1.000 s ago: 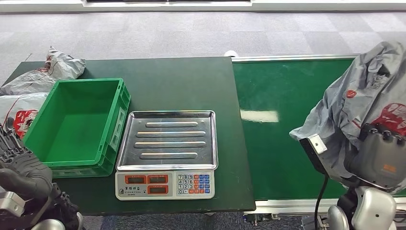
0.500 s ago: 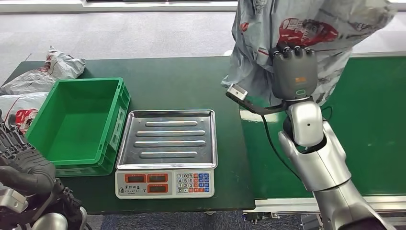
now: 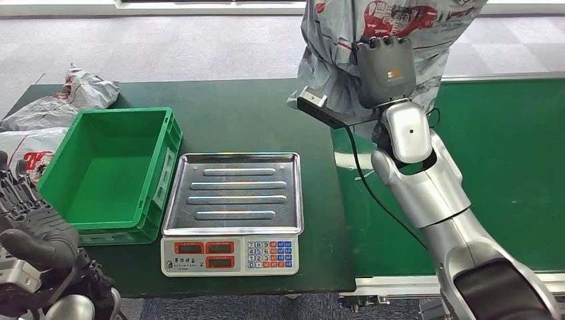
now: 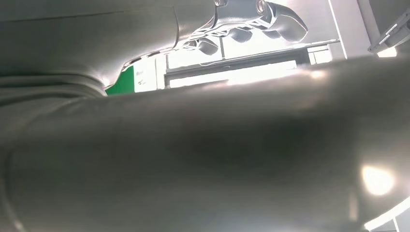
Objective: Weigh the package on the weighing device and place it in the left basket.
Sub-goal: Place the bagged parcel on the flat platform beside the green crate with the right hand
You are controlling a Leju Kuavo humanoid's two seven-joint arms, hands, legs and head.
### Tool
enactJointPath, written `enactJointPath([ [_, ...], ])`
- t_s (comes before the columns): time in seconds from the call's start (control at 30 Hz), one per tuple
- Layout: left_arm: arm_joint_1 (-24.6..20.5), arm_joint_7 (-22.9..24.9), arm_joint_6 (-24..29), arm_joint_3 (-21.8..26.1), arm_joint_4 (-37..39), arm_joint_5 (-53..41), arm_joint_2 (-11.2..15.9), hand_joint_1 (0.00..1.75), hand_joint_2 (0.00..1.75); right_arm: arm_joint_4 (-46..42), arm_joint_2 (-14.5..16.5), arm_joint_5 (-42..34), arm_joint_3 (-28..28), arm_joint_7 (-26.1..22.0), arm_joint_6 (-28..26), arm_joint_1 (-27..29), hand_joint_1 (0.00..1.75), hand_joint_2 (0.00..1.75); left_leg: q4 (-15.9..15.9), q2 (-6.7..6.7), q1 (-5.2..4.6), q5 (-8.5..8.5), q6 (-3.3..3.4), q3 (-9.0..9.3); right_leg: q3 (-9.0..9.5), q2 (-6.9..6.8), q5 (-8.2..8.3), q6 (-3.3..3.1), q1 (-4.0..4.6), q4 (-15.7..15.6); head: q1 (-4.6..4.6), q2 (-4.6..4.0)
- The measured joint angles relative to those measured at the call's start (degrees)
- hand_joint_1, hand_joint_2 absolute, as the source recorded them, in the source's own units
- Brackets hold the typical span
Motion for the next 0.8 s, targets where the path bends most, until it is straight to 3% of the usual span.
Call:
enactJointPath([
  [0.13, 0.0, 0.0, 0.0, -0.1, 0.4, 0.0, 0.1, 0.00, 0.00, 2.1, 1.8, -7.8, 0.1, -3.4, 2.1, -0.4, 1.75, 1.75, 0.0, 0.03, 0.01, 0.00, 0.00, 0.01, 0.00, 0.01, 0.00, 0.00, 0.01, 0.0, 0.01, 0.00],
  [0.3, -0.3, 0.0, 0.9, -0.4, 0.7, -0.2, 0.1, 0.00, 0.00, 6.4, 6.1, -18.0, 1.8, -6.3, 4.2, -1.0, 1.75, 1.75, 0.0, 0.03, 0.04, 0.02, -0.02, 0.00, -0.04, 0.03, 0.00, -0.01, 0.04, 0.0, 0.00, 0.00],
  [0.53, -0.7, -0.3, 1.9, -0.4, 1.1, -0.2, 0.1, 0.00, 0.00, 9.8, 10.7, -21.2, 4.4, -6.5, 5.1, -1.6, 1.75, 1.75, 0.0, 0.01, 0.05, 0.02, -0.02, -0.03, -0.06, 0.02, 0.00, -0.01, 0.04, 0.0, 0.00, 0.00],
  [0.8, -0.8, -0.6, 2.0, -0.4, 1.4, -0.1, 0.2, 0.00, 0.00, 11.4, 12.0, -21.5, 5.5, -6.5, 5.2, -2.3, 1.75, 1.75, 0.0, 0.01, 0.04, 0.02, -0.02, -0.04, -0.05, 0.00, 0.01, 0.00, 0.03, 0.0, -0.01, 0.00],
])
